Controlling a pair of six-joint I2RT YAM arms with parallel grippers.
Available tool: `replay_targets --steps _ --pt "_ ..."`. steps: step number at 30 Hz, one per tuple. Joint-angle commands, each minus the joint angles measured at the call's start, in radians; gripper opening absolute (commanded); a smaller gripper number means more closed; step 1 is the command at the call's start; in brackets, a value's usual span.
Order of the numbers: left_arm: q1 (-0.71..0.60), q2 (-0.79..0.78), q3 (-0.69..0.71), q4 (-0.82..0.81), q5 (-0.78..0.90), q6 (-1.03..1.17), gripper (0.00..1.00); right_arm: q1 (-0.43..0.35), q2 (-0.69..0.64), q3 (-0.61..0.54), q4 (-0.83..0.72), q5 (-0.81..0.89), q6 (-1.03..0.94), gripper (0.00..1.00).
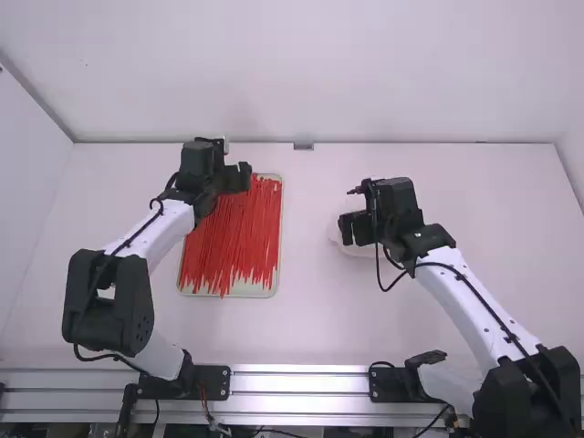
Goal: Fasten the cable tie
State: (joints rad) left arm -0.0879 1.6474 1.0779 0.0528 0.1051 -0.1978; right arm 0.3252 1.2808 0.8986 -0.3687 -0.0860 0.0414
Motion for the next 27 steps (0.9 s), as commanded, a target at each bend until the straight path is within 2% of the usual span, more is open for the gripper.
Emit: replay_targets --steps 1,10,11,14,21,27 --pt "0.003 -0.002 0.021 -0.024 0.015 0.011 0.96 0.003 0.006 0.037 0.003 0.005 -0.005 0.99" --pt "0.004 0.012 0.08 -0.161 0.011 0.016 0.96 0.003 0.006 0.037 0.002 0.004 -0.005 0.98" --pt "0.004 0.011 0.095 -0.179 0.011 0.015 1.0 0.003 0.006 0.037 0.002 0.005 -0.005 0.98" --pt "0.002 0.011 0.134 -0.226 0.012 0.015 0.99 0.003 0.006 0.037 0.001 0.005 -0.005 0.99" --pt "0.002 0.011 0.32 -0.489 0.011 0.015 0.99 0.003 0.006 0.037 0.001 0.005 -0.005 0.98" --pt "0.002 0.011 0.502 -0.723 0.018 0.118 0.99 -0.016 0.006 0.037 0.0 0.005 -0.005 0.99"
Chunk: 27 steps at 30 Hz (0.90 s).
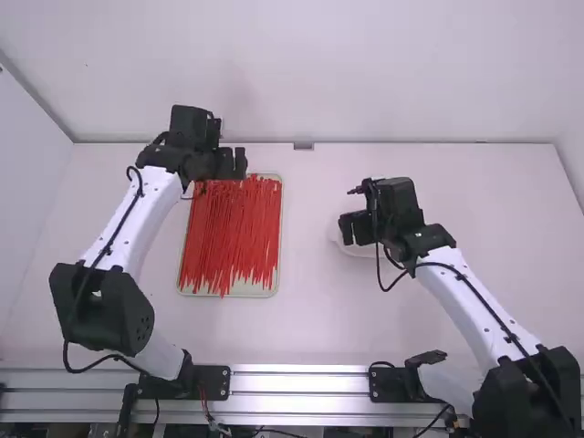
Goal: Fasten the cable tie
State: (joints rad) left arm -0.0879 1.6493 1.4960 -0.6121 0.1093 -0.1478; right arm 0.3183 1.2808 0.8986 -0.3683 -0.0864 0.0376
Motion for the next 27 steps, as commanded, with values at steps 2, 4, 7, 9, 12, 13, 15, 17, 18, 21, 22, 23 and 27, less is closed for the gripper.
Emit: replay_targets --steps 2,4,7,9,12,13,15,17,18,21,22,23,27 --pt "0.002 0.01 0.128 -0.109 0.012 0.084 0.99 -0.013 0.006 0.037 0.0 0.005 0.003 0.99" --pt "0.002 0.01 0.181 -0.163 0.003 0.097 0.99 -0.013 0.006 0.037 -0.003 0.005 0.002 0.99" --pt "0.003 0.01 0.214 -0.179 0.002 0.097 0.99 -0.013 0.006 0.037 -0.004 0.005 0.002 0.99" --pt "0.003 0.01 0.209 -0.171 -0.007 0.105 0.99 -0.009 0.006 0.037 -0.003 0.005 0.003 0.99" --pt "0.003 0.021 0.193 -0.157 -0.02 0.105 0.99 -0.011 0.006 0.037 -0.003 0.005 0.002 0.99" --pt "0.003 0.042 0.182 -0.14 -0.019 0.104 0.99 -0.011 0.006 0.037 -0.003 0.005 0.002 0.99" --pt "0.003 0.062 0.174 -0.128 -0.02 0.104 0.99 -0.011 0.006 0.037 -0.003 0.005 0.002 0.99" --pt "0.003 0.099 0.154 -0.103 -0.02 0.104 0.97 -0.011 0.006 0.037 -0.003 0.005 0.002 0.98" --pt "0.003 0.105 0.152 -0.099 -0.02 0.104 0.96 -0.011 0.006 0.037 -0.003 0.005 0.002 0.99" --pt "0.003 0.163 0.136 -0.055 -0.019 0.102 0.95 -0.011 0.006 0.037 -0.004 0.005 0.002 0.98" --pt "0.003 0.182 0.135 -0.046 -0.02 0.1 0.95 -0.011 0.006 0.037 -0.006 0.005 0.003 0.98" --pt "0.003 0.188 0.135 -0.043 -0.02 0.1 0.95 -0.011 0.006 0.037 -0.007 0.005 0.003 0.99" --pt "0.003 0.246 0.135 -0.018 -0.021 0.1 0.91 -0.009 0.006 0.037 -0.007 0.005 0.003 0.99"
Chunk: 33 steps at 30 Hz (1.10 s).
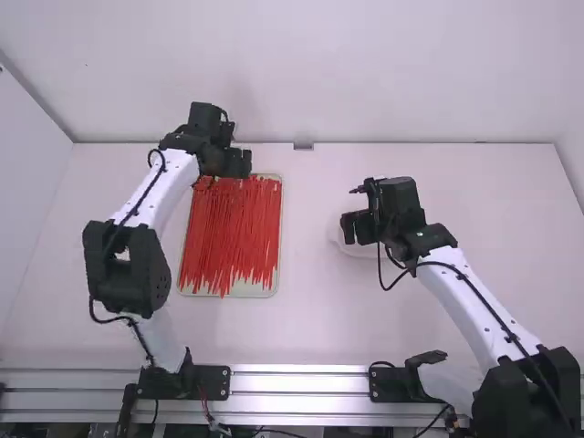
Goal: Fasten the cable tie
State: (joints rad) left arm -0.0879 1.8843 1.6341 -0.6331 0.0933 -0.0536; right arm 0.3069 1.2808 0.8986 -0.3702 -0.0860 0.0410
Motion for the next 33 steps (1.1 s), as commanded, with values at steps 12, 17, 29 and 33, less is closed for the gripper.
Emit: replay_targets --steps 12,17,29,33 --pt "0.004 0.117 -0.005 0.013 -0.008 -0.004 0.54 0.001 0.006 0.037 -0.006 0.005 -0.001 0.99" --pt "0.002 0.124 -0.045 0.042 -0.007 -0.002 0.52 0.0 0.006 0.037 -0.009 0.005 -0.002 0.99" --pt "-0.002 0.124 -0.216 0.182 -0.004 -0.009 0.43 0.002 0.006 0.037 -0.008 0.004 -0.004 0.99" --pt "-0.002 0.124 -0.259 0.225 -0.003 -0.01 0.39 0.0 0.006 0.037 -0.008 0.005 -0.004 0.98"
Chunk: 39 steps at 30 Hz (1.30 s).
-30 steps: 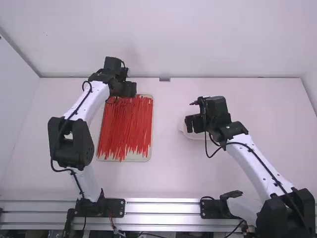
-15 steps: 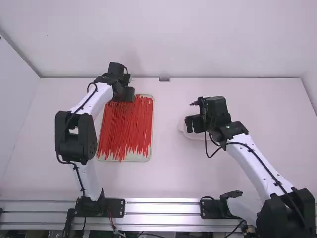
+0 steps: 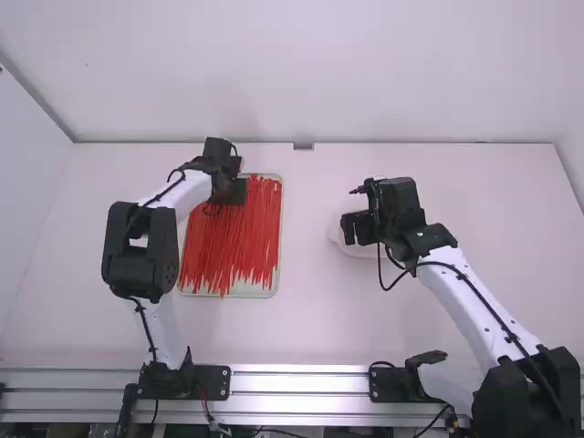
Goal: Fasten the cable tie
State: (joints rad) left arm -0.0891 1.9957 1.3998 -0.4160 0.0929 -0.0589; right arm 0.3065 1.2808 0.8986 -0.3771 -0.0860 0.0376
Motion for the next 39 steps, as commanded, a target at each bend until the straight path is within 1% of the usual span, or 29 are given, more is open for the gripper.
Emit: replay_targets --steps 1,7,12,17,22,31,39 --pt "-0.001 0.012 -0.032 0.016 -0.003 -0.006 0.39 0.001 0.006 0.037 -0.002 0.005 -0.001 0.99" --pt "-0.001 0.012 -0.085 0.087 -0.005 -0.031 0.37 0.002 0.006 0.037 -0.002 0.004 -0.001 0.99" --pt "0.0 0.012 -0.107 0.105 -0.007 -0.04 0.32 0.001 0.006 0.037 -0.003 0.004 0.0 0.99" --pt "0.0 0.012 -0.136 0.146 -0.006 -0.042 0.29 0.002 0.006 0.037 -0.002 0.004 -0.001 0.98" --pt "0.0 0.012 -0.148 0.16 -0.007 -0.049 0.24 0.002 0.006 0.037 -0.005 0.004 0.003 0.99" --pt "-0.002 0.012 -0.151 0.195 -0.006 -0.048 0.22 0.002 0.006 0.037 -0.01 0.004 0.01 0.99" --pt "0.004 0.012 -0.193 0.265 -0.003 -0.059 0.22 0.001 0.006 0.037 -0.013 0.004 0.01 0.98"
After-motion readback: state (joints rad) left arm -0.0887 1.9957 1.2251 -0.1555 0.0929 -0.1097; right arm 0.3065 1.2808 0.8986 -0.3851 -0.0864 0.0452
